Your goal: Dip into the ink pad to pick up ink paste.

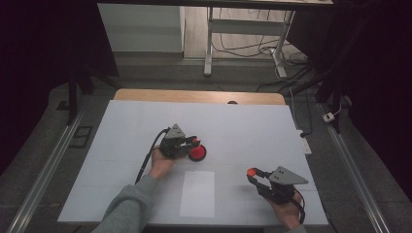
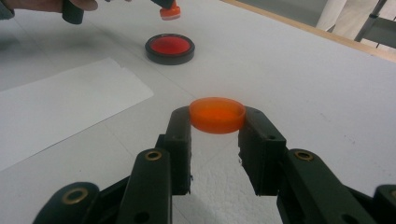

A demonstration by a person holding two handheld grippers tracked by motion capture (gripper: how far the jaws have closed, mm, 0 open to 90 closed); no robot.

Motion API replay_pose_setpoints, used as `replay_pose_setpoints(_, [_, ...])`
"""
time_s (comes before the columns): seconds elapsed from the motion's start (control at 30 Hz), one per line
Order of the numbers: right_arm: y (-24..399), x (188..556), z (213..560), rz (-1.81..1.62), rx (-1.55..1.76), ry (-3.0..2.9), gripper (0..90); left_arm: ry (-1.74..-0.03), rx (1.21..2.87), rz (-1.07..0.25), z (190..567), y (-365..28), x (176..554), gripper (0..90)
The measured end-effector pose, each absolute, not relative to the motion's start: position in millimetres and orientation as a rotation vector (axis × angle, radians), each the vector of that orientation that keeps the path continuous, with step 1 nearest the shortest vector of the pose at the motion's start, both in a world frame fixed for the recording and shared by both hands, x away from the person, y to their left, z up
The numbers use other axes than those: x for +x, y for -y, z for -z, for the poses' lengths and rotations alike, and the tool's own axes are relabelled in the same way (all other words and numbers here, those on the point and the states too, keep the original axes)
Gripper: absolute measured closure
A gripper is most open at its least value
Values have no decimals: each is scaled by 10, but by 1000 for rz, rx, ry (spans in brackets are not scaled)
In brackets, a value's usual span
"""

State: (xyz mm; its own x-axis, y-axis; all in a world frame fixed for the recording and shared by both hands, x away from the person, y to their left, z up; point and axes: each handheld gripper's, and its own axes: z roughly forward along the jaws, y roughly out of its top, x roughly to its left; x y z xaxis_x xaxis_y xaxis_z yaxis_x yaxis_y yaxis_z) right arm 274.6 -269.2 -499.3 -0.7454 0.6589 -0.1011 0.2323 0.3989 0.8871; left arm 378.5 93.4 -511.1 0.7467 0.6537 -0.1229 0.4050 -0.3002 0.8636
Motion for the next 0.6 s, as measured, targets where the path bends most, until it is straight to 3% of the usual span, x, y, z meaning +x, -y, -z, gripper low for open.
replay_pose_setpoints(0.6, [2699, 2748, 4993, -1304, 764, -2222, 647, -824, 2025, -293, 5262, -862, 3839, 731])
